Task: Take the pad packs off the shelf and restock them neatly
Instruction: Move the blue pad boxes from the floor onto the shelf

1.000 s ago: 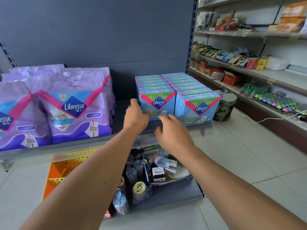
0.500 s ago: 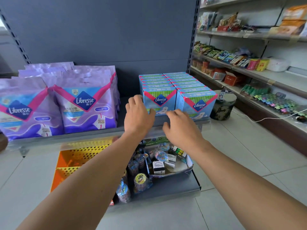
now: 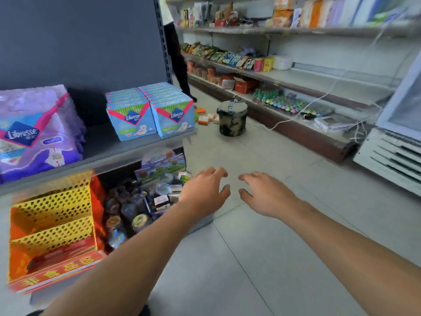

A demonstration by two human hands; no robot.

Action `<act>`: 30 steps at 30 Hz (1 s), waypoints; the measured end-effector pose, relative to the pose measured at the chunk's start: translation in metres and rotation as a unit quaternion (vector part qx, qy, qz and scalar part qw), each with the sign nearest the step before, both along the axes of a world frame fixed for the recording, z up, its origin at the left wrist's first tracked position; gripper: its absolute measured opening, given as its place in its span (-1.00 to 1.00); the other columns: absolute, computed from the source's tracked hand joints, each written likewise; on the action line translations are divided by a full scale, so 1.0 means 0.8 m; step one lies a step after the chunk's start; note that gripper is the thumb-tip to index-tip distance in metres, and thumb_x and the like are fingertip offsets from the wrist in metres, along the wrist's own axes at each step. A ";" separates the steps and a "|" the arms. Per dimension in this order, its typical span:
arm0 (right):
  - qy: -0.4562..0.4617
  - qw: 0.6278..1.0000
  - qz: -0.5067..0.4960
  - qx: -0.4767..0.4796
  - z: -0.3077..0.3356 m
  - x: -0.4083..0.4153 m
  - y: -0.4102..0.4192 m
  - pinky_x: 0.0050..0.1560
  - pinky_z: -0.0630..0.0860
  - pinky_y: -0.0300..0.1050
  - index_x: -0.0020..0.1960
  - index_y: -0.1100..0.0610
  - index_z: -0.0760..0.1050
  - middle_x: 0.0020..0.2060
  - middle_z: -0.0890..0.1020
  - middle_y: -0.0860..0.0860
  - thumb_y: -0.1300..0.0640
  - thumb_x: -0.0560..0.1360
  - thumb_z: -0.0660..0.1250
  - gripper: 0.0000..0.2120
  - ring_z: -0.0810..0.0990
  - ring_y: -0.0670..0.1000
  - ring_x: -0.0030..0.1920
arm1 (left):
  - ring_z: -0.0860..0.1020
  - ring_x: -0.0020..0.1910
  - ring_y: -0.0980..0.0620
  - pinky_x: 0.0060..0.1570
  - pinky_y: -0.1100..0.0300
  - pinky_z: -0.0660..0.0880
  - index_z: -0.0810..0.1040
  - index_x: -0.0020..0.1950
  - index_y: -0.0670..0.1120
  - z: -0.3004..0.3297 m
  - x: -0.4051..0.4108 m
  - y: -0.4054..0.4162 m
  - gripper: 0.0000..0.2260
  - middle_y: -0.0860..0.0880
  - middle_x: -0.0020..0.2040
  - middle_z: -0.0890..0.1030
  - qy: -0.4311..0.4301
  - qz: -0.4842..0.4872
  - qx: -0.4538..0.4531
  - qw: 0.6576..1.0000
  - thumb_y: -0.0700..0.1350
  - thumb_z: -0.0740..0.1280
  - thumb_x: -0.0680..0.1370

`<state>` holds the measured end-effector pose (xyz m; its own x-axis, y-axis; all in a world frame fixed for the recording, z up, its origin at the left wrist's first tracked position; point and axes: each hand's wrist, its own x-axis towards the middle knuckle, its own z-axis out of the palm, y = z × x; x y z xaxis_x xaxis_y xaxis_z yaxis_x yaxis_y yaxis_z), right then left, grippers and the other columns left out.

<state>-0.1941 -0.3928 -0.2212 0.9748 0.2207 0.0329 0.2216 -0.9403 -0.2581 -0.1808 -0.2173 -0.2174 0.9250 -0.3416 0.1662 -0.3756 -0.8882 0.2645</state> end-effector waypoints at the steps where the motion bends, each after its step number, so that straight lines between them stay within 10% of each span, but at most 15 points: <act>1: 0.012 1.000 -0.021 -0.002 -0.013 -0.013 -0.030 0.22 0.46 0.04 0.45 0.04 0.32 0.31 0.48 0.05 -0.06 0.60 0.16 -0.56 0.44 0.09 0.31 | 0.48 0.21 -0.07 0.04 0.06 0.45 0.37 0.35 0.04 -0.011 -0.002 -0.030 -0.66 -0.01 0.27 0.47 0.011 -0.016 0.009 1.000 0.11 0.18 0.60; 18: 0.270 0.866 -0.408 0.103 -0.407 -0.189 -0.433 0.21 0.46 -0.02 0.48 0.06 0.20 0.35 0.40 0.09 -0.11 0.54 0.27 -0.41 0.44 0.12 0.31 | 0.42 0.29 0.00 0.09 0.06 0.43 0.33 0.39 0.09 -0.376 -0.062 -0.520 -0.64 0.02 0.31 0.43 0.260 -0.264 0.101 0.923 0.12 0.16 0.61; 30: 0.303 0.875 -0.374 -0.062 -0.571 -0.138 -0.570 0.45 0.05 0.29 0.57 -0.05 -0.20 0.56 -0.14 0.11 -0.18 0.32 0.50 0.11 -0.15 0.18 0.56 | 0.43 0.29 -0.01 0.17 0.02 0.46 0.30 0.42 0.05 -0.535 -0.036 -0.581 -0.60 -0.02 0.32 0.42 0.335 -0.229 0.096 0.909 0.06 0.22 0.59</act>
